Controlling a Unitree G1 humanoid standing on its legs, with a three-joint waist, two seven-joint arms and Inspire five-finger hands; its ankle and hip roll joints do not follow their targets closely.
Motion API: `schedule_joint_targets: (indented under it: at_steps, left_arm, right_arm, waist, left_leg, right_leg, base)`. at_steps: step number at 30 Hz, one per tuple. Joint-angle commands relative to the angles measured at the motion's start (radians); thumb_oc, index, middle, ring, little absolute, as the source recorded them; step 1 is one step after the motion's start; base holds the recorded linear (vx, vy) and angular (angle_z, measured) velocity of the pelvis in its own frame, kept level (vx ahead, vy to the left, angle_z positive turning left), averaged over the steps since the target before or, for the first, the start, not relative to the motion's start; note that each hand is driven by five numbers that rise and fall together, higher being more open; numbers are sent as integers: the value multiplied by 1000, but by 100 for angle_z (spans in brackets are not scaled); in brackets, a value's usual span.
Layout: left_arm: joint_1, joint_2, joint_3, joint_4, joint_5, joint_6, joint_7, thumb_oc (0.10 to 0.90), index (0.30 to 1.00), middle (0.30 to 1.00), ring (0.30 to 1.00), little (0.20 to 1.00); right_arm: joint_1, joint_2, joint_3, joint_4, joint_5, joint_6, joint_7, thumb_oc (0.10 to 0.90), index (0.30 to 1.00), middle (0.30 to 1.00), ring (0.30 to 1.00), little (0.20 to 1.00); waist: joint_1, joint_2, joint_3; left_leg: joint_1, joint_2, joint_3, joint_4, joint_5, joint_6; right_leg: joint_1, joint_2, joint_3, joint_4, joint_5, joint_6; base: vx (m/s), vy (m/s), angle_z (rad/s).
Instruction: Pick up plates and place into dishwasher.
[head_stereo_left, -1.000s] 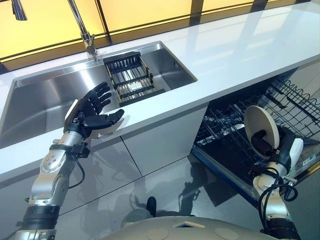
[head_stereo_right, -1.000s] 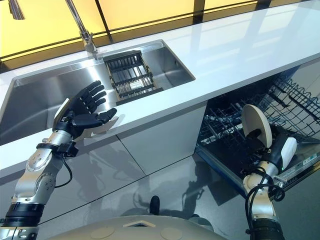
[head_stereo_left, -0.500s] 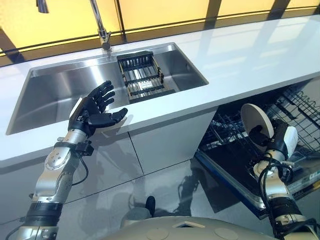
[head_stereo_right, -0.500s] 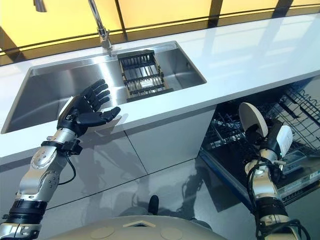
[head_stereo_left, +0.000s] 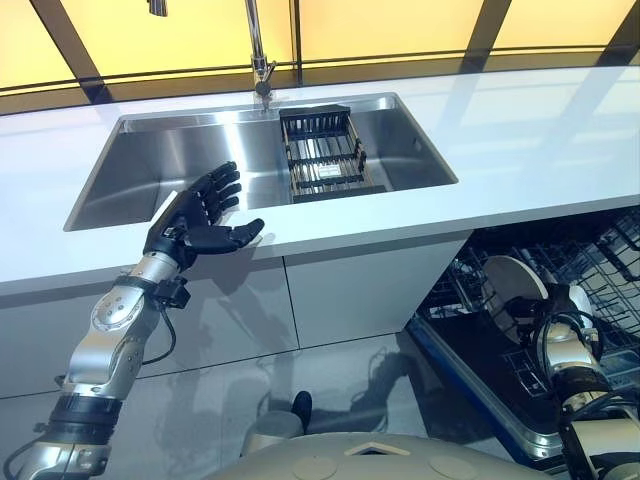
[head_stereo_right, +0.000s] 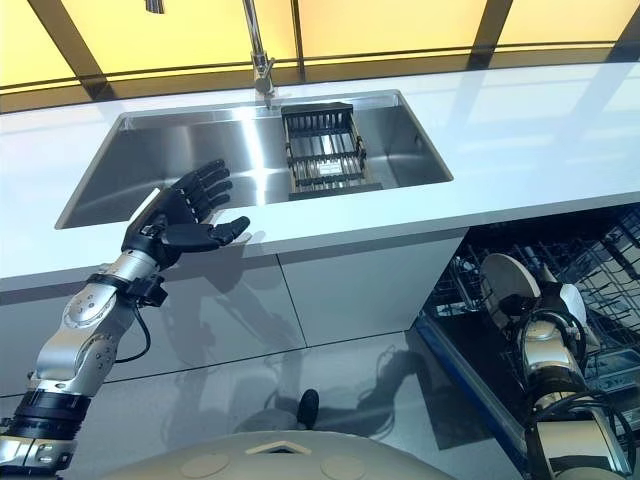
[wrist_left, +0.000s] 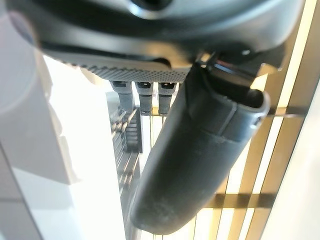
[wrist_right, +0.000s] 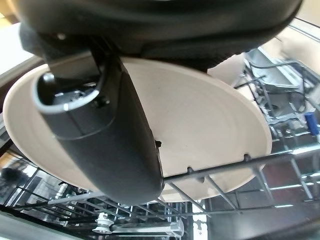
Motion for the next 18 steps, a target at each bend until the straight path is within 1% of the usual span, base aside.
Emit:
schedule_joint_targets:
  at_steps: [1, 2, 3, 4, 6, 8, 9, 12, 13, 15, 18]
  left_arm:
    - [-145, 13, -1, -28, 14, -82, -2, 800, 900, 900, 900, 900]
    - [-138, 8, 2, -26, 19, -89, -4, 800, 900, 900, 900, 900]
    - [-131, 0, 5, -26, 25, -94, -4, 800, 900, 900, 900, 900]
    - [-128, -5, 7, -25, 31, -95, -4, 800, 900, 900, 900, 900]
    - [-118, -12, 14, -18, 35, -105, -7, 800, 900, 900, 900, 900]
    - [-105, -20, 31, -10, 39, -113, -17, 800, 900, 900, 900, 900]
    - [-104, -20, 33, -7, 39, -114, -18, 800, 900, 900, 900, 900]
    - [-100, -21, 32, -11, 38, -112, -12, 800, 900, 900, 900, 900]
    - [-99, -21, 32, -10, 37, -114, -13, 800, 900, 900, 900, 900]
    - [-95, -22, 32, -6, 37, -117, -17, 800, 900, 900, 900, 900]
    - [-92, -20, 35, -8, 32, -116, -20, 800, 900, 900, 900, 900]
  right_arm:
    - [-48, -15, 67, -109, 67, -33, -62, 800, 900, 900, 900, 900]
    - [-36, -5, 59, -171, 73, -38, -102, 800, 900, 900, 900, 900]
    - [-25, 4, 45, -219, 63, -69, -141, 800, 900, 900, 900, 900]
    - [-14, 12, 29, -261, 55, -85, -163, 800, 900, 900, 900, 900]
    - [6, 21, 2, -347, 39, -102, -187, 800, 900, 900, 900, 900]
    - [37, 33, -37, -454, 20, -137, -197, 800, 900, 900, 900, 900]
    - [43, 35, -45, -480, 16, -140, -197, 800, 900, 900, 900, 900]
    - [49, 33, -71, -567, -11, -188, -243, 800, 900, 900, 900, 900]
    - [51, 35, -79, -586, -20, -196, -256, 800, 900, 900, 900, 900]
    - [58, 38, -100, -618, -48, -232, -291, 800, 900, 900, 900, 900]
    - [74, 44, -128, -649, -75, -248, -319, 800, 900, 900, 900, 900]
  waist:
    - [13, -9, -46]
    - [8, -8, -44]
    - [1, -6, -42]
    - [-3, -6, -42]
    - [-14, -4, -41]
    - [-32, -4, -42]
    - [-36, -4, -42]
    - [-54, -5, -45]
    - [-58, -5, -46]
    - [-68, -4, -46]
    - [-80, -4, -48]
  left_leg:
    - [99, -30, 42, 15, -210, -19]
    - [101, -30, 44, 15, -212, -18]
    - [103, -30, 46, 14, -213, -16]
    - [104, -30, 49, 14, -215, -15]
    - [107, -30, 56, 13, -217, -12]
    - [112, -30, 66, 12, -221, -9]
    - [114, -29, 70, 12, -222, -8]
    - [120, -27, 85, 10, -226, -5]
    - [121, -26, 90, 10, -227, -4]
    - [125, -25, 100, 10, -230, -3]
    - [128, -24, 111, 10, -233, -1]
  right_leg:
    - [-88, 14, -8, 30, -5, 2]
    - [-89, 14, -5, 32, -5, 2]
    - [-90, 15, 1, 32, -5, 3]
    - [-91, 15, 5, 33, -4, 4]
    - [-92, 16, 14, 33, -4, 5]
    - [-95, 17, 30, 33, -3, 9]
    - [-96, 18, 35, 33, -3, 10]
    - [-95, 21, 53, 27, 1, 12]
    - [-95, 21, 57, 27, 1, 13]
    - [-96, 23, 68, 26, 3, 14]
    - [-98, 25, 82, 26, 4, 17]
  base:
    - [0, 0, 0]
    - [0, 0, 0]
    - [0, 0, 0]
    - [4, 14, -3]
    - [3, 5, -2]
    - [4, 4, -2]
    - [8, 7, -11]
    - [7, 3, -17]
    - [3, 0, -15]
    - [5, -3, -18]
    - [4, -4, -13]
